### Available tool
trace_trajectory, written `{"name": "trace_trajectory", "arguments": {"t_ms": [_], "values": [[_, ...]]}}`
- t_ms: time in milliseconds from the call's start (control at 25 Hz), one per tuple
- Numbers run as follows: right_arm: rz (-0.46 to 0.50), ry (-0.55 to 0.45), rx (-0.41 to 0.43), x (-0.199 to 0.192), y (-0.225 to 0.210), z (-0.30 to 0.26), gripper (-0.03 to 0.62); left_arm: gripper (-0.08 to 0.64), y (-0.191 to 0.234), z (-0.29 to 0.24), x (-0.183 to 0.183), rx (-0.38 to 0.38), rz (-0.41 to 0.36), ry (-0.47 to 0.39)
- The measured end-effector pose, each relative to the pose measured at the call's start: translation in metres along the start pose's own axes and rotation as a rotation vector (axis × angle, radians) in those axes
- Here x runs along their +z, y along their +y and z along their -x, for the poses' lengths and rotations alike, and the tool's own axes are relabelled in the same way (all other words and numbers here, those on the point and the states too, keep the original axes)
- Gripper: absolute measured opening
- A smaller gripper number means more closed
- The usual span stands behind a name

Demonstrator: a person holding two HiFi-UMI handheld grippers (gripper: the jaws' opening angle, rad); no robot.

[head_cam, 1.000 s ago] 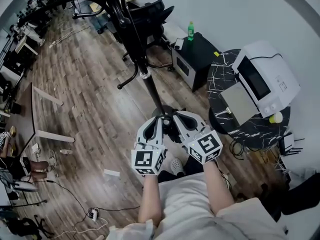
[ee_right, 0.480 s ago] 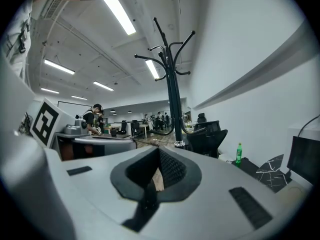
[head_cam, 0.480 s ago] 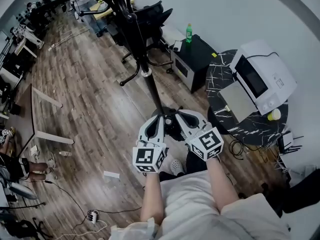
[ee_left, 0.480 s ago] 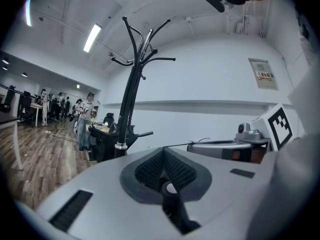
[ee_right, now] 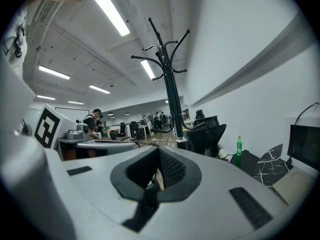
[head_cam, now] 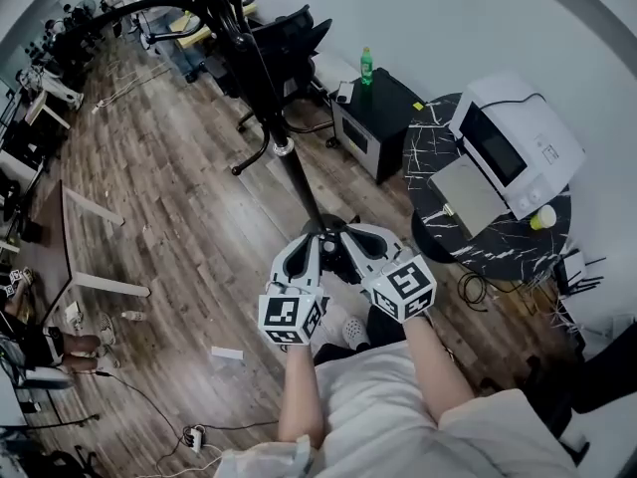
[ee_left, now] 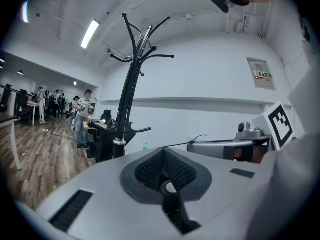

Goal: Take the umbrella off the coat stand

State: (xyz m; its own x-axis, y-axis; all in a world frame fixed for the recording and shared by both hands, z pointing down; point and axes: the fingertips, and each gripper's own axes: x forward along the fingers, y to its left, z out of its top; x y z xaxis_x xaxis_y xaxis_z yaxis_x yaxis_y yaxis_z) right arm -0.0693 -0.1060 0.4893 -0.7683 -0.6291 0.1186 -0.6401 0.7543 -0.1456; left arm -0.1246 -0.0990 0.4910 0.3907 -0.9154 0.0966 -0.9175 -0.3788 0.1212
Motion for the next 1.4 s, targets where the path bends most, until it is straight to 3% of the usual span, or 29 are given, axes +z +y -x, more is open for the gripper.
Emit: {"name": "trace_trajectory", "arguments": {"t_ms": [1400], "values": [[-0.055,0.043,-0.009,-0.007,-0.003,0.005,0.009,0.023,-0.011,0.004,-0.006,-0.013,-0.038,0.055]]}}
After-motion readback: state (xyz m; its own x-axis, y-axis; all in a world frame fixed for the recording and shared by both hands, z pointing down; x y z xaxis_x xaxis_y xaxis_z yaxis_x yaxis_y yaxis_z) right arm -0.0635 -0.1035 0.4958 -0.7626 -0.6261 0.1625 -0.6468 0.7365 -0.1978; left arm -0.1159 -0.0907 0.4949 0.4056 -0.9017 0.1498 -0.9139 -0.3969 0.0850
